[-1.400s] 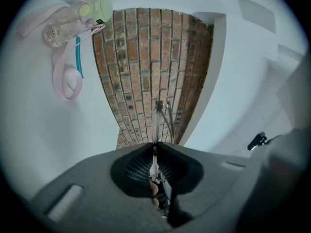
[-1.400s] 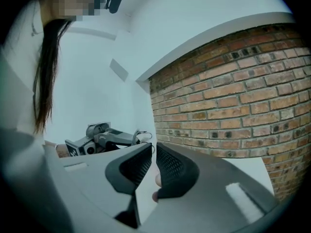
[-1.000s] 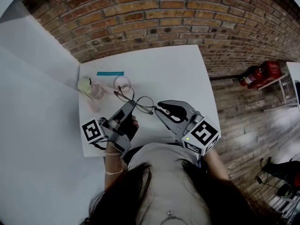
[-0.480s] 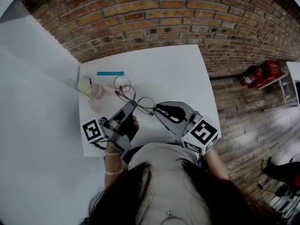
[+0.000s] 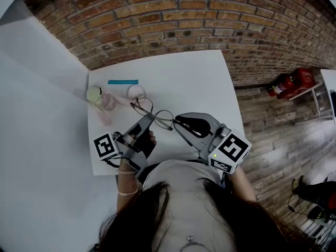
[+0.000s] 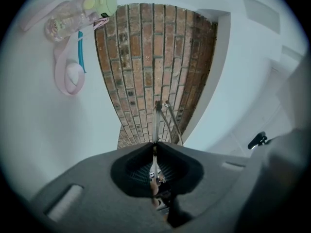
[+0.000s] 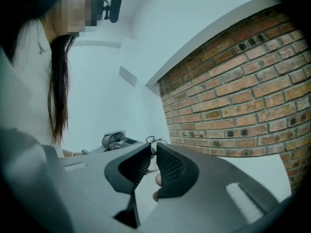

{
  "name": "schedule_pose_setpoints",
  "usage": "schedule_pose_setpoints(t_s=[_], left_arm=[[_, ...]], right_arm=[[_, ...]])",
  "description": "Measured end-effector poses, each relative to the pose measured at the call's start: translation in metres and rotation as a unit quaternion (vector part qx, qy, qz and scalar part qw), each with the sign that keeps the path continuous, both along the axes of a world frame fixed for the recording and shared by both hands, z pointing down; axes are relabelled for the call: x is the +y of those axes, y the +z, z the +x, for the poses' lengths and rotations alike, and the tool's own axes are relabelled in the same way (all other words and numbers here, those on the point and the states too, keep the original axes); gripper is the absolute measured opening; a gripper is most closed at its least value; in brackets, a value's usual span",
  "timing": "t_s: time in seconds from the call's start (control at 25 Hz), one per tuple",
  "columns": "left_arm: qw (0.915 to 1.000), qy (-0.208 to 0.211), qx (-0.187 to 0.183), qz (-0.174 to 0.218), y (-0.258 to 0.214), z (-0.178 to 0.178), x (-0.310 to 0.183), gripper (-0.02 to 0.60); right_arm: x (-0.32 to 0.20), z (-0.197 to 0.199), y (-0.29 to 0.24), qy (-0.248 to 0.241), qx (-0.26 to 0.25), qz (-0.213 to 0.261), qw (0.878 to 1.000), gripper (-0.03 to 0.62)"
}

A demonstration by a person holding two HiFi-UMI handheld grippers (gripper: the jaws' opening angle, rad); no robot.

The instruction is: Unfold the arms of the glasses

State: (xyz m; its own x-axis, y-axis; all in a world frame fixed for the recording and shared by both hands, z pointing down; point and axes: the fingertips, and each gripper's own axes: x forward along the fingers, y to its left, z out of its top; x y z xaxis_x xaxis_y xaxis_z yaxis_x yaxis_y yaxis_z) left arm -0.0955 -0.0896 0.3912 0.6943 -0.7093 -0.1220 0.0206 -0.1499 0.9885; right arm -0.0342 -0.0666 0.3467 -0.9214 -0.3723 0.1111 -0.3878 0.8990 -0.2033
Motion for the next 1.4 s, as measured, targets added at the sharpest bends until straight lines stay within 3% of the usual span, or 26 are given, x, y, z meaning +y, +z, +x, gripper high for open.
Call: schedule_pose_setpoints(t_s=[1.4], left_arm=[[0.9965, 0.079, -0.018, -0.021, 0.025, 0.036, 0.017, 0.021]], right_arm=[[-0.011, 0.016, -0.047, 0.022, -0.059, 0.024, 0.998, 0.041]])
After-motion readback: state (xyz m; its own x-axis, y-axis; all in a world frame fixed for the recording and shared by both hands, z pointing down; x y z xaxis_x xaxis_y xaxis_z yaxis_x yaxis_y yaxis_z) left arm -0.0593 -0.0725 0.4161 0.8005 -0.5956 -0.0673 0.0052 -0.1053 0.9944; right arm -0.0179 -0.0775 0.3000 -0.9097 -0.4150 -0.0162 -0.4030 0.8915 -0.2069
